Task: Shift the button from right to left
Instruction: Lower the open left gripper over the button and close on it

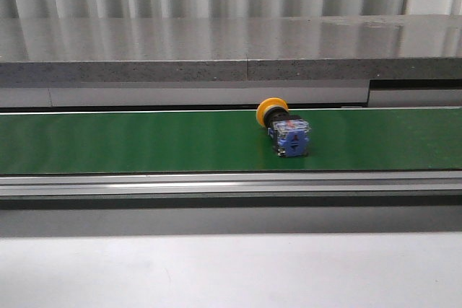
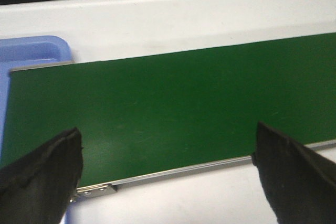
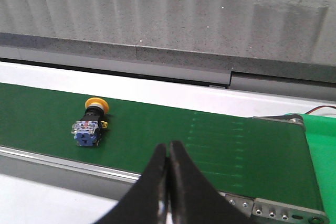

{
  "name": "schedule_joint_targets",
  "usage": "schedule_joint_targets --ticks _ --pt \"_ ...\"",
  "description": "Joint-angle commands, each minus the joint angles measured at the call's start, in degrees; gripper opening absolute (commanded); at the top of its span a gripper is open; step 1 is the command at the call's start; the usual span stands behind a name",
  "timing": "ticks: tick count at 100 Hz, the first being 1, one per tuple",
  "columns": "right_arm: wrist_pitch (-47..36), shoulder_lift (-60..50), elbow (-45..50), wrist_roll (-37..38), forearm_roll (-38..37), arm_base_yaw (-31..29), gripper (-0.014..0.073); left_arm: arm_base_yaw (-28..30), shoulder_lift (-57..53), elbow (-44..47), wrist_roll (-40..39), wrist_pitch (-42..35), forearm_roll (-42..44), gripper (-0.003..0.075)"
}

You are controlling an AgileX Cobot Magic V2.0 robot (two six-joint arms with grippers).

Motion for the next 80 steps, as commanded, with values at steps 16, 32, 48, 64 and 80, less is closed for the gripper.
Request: schedule_joint_targets --ticks 16,32,48,64,80 --pt "-4.77 0.64 -1.26 -0.64 0.3 0.01 -0.0065 -6.76 11.29 -10.06 -6.29 1.94 -0.79 0.0639" --pt "-4.77 0.64 -1.26 -0.64 0.3 0.01 -0.0065 -11.53 17.62 -14.81 -10.47 2.18 -0.79 0.0639" --pt "-4.77 0.64 -1.26 -0.64 0.3 0.01 -0.0065 -17.0 23.68 -19.33 -15.64 3.53 -0.69 0.0639" --pt "-4.77 0.64 -1.26 -0.64 0.3 0.01 -0.0065 -22.7 30.15 -24.91 -18.39 6.08 -0.69 0.0638" --pt "-4.77 0.64 -1.26 -0.64 0.3 0.01 -0.0065 -27.2 36.69 -31.75 -19.42 6.86 -0.69 0.0638"
